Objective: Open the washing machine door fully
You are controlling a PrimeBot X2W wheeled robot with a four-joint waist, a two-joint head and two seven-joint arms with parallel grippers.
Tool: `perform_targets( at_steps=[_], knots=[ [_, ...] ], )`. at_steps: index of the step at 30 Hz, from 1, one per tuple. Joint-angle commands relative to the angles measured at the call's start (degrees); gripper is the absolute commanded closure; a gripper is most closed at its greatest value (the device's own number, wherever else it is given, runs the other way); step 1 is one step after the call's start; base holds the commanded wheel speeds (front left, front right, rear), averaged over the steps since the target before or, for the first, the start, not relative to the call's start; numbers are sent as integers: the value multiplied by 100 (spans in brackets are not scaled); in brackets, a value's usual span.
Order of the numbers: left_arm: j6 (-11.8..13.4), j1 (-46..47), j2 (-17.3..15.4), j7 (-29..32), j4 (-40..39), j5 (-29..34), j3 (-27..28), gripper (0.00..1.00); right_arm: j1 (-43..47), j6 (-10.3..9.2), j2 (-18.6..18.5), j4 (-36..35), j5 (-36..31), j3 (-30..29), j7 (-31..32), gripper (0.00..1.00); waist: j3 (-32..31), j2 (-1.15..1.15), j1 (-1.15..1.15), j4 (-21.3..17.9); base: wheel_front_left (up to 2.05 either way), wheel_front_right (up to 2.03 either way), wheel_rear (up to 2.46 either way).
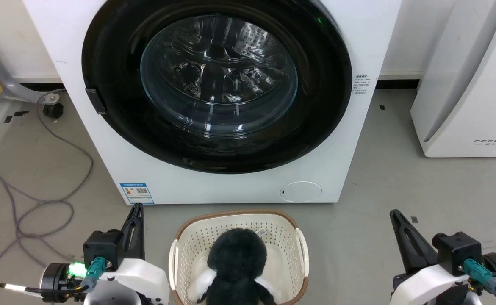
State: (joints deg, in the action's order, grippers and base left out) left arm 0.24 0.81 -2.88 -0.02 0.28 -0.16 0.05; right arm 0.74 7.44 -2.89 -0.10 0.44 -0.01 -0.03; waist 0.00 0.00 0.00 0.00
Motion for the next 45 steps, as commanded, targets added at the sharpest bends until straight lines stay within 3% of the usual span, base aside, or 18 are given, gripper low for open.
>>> perform_targets(
  at_steps=[1,7,8,32,33,34,45],
  knots=[
    [-24,-81,1,2,-28,16,-5,100,-74,5,2,10,-44,1,3,100,0,0,0,0,0,0,0],
    [-24,-81,1,2,-28,16,-5,100,-74,5,2,10,-44,1,3,100,0,0,0,0,0,0,0],
    [-24,-81,1,2,-28,16,-5,0,-74,5,2,10,-44,1,3,0,0,0,0,0,0,0,0],
    [209,24,1,-243,27,-95,-103,0,30,1,0,-183,424,-56,-243,0,34,0,0,9,0,0,0],
    [219,25,1,-255,27,-100,-107,0,30,1,0,-198,442,-55,-255,55,37,0,0,10,0,0,0],
    [229,27,1,-267,26,-105,-112,0,31,1,0,-212,471,-57,-267,100,41,0,0,12,0,0,0],
    [331,54,1,-399,28,-158,-153,0,-10,1,0,-221,1566,-209,-399,100,97,0,0,33,0,0,0]
  ],
)
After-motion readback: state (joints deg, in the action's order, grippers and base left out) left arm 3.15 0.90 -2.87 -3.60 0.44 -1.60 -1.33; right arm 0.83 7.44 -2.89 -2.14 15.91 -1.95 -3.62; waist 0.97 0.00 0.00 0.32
